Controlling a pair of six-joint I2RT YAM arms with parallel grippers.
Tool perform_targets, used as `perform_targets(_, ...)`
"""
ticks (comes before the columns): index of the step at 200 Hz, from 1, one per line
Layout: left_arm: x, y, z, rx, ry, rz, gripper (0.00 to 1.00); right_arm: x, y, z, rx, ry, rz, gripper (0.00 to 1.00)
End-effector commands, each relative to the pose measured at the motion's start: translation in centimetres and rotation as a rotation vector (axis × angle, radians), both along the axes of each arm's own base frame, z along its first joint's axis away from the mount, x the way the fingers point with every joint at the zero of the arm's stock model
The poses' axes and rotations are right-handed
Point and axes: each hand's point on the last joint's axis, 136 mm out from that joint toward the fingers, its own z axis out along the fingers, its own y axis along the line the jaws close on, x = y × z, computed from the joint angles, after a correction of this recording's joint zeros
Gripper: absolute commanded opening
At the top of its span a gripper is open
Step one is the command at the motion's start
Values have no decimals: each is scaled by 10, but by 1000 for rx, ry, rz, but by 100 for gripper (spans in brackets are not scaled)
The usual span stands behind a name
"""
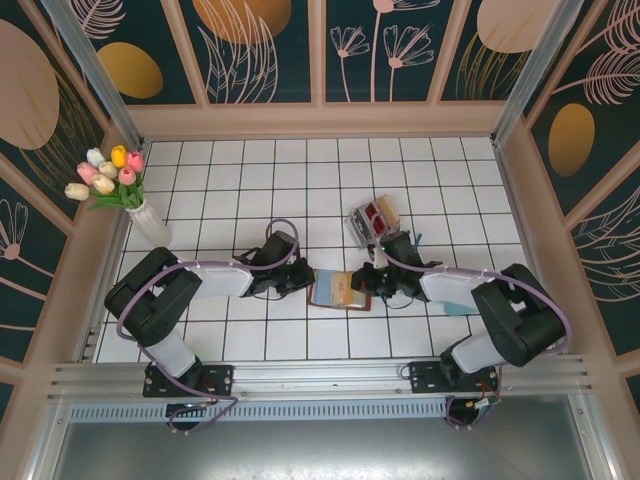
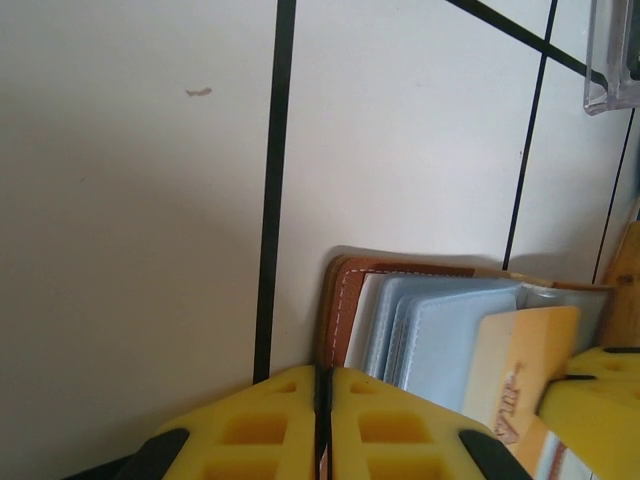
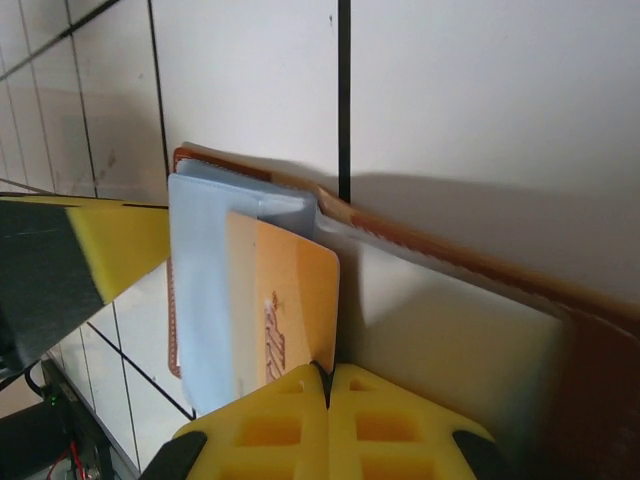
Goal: Put the credit cards into the card holder
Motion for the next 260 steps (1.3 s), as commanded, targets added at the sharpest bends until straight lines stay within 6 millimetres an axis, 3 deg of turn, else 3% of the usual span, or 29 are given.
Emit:
perform_targets(1, -9, 0, -12, 31, 43, -9, 11, -6, 13, -4, 11, 28, 33, 0)
perform_targets(39, -11, 1, -14, 37, 47, -5, 11, 8, 23, 7, 46, 19, -67, 0)
perform_targets(112, -14, -3, -10, 5, 44, 21, 9, 9, 50, 15, 99, 52, -102, 0)
perform_targets(176, -11, 4, -5, 6, 18, 73, 7, 13, 33, 18, -28, -7, -88, 10)
perform_targets(217, -9, 5, 0, -4, 3, 83, 4, 21, 12, 24, -176, -70, -102, 25)
perform_targets(260, -6, 2, 12, -63, -22, 111, 1, 29, 8, 51, -249, -178, -78, 41)
